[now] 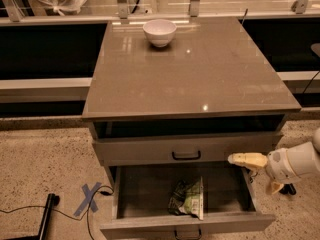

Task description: Pick green jalapeno chip bag from middle drawer and place on counter

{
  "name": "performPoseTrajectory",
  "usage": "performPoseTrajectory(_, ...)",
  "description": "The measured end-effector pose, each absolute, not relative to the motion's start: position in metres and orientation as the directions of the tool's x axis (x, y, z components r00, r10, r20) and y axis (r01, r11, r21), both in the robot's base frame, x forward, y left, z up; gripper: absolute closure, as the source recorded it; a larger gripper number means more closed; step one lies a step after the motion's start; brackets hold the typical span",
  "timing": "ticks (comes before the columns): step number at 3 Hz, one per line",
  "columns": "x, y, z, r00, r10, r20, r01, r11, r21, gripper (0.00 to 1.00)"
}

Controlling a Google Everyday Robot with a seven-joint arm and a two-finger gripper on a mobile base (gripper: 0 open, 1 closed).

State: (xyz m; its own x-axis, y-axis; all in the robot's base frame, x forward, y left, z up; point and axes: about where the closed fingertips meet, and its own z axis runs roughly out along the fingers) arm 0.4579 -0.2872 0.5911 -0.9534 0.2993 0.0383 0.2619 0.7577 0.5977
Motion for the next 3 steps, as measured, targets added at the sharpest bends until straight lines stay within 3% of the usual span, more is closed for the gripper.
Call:
performPoseTrajectory(1, 0.451, -0.276, 0.593, -0.952, 0.307, 0.017, 0.224, 0.653, 0.723, 0.0)
performPoseTrajectory(3, 0.452, -0.253, 0.576, -0.958, 0.287, 0.003, 0.194, 0.642, 0.742, 0.0)
